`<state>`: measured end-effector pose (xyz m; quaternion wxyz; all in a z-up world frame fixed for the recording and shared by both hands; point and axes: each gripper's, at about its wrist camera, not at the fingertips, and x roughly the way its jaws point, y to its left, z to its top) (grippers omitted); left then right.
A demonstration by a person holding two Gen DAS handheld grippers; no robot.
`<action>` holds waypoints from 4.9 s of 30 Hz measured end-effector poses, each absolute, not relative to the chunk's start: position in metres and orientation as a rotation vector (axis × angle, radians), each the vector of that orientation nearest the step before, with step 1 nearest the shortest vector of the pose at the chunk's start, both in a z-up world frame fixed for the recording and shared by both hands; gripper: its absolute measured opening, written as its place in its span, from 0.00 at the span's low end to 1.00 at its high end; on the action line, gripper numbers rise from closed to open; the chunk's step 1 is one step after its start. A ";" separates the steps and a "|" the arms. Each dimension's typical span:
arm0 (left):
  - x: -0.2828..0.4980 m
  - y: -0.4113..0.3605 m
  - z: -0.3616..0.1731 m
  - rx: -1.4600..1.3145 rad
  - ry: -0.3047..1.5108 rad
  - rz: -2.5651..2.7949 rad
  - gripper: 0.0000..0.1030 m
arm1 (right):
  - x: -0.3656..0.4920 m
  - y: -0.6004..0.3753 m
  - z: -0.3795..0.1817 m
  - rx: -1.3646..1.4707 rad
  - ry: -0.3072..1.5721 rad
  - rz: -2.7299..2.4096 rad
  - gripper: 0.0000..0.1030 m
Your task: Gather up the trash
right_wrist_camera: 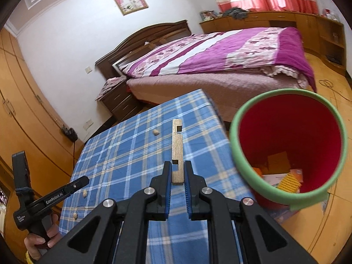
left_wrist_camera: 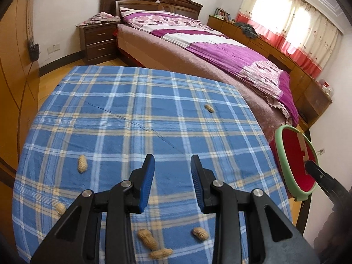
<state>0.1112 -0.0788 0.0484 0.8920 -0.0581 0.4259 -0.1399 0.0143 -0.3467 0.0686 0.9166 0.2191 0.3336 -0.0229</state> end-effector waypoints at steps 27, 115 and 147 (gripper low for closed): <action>0.087 -0.128 0.039 -0.028 0.874 -0.407 0.33 | -0.025 -0.457 0.026 0.530 0.699 -0.398 0.15; -0.024 -0.063 0.071 -0.016 0.688 -0.277 0.46 | -0.097 -0.257 0.079 0.270 0.585 -0.135 0.88; -0.024 -0.064 0.071 -0.014 0.687 -0.278 0.46 | -0.097 -0.258 0.080 0.271 0.585 -0.135 0.88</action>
